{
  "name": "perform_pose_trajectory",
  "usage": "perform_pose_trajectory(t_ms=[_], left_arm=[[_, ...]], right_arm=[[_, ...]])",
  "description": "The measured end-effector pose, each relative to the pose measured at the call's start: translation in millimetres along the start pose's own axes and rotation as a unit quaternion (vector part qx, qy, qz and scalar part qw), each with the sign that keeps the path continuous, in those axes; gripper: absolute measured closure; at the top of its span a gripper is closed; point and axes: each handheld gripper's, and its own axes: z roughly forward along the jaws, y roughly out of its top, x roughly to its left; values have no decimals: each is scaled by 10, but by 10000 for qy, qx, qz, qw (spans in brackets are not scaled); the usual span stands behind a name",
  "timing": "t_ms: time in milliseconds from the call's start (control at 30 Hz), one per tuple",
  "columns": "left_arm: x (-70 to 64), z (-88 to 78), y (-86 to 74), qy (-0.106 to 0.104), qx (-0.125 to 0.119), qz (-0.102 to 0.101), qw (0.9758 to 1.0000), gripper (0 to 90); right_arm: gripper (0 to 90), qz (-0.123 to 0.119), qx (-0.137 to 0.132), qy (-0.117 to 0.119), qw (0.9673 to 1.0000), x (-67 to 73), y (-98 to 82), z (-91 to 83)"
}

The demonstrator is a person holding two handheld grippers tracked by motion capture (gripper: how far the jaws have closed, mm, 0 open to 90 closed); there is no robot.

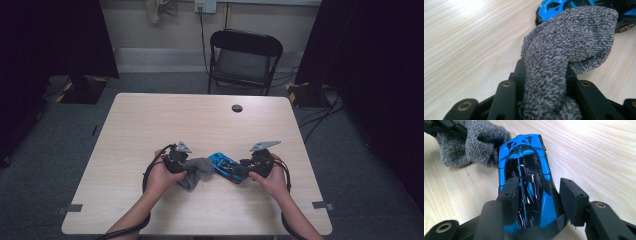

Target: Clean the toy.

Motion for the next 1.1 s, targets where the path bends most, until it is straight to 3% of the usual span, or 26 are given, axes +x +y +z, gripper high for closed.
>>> perform_pose_trajectory(t_ms=[100, 200, 267, 400, 533, 667, 733, 900, 1100], left_arm=[[-17, 9, -16, 11, -141, 123, 9998, 607], [-32, 15, -25, 35, -354, 183, 9992, 401], [-35, -9, -22, 60, -519, 331, 9981, 344], [-56, -29, -21, -204, -665, 302, 9971, 429], [-117, -22, -16, -510, -461, 214, 9974, 631], [-205, -102, 23, -703, -448, 269, 9962, 694], [-280, -155, 49, -906, -543, 300, 9940, 703], [-561, -209, 131, -1185, -547, 690, 9890, 704], [-866, 2, 176, -1537, -280, 1003, 9826, 704]], right_arm=[[512, 21, -12, 13, 10000, -2, -4, 0], [512, 36, -35, 24, 10000, -6, -11, 0], [512, 59, -42, 39, 10000, -8, -14, -1], [512, 55, -34, 32, 10000, -7, -11, 0], [512, 45, -20, 22, 10000, -7, -8, -1], [512, 54, -34, 31, 10000, -7, -11, -1], [512, 47, -18, 33, 10000, -9, -8, 0], [512, 49, -19, 36, 10000, -11, -7, 1], [512, 58, -18, 32, 10000, -8, -10, -2]])
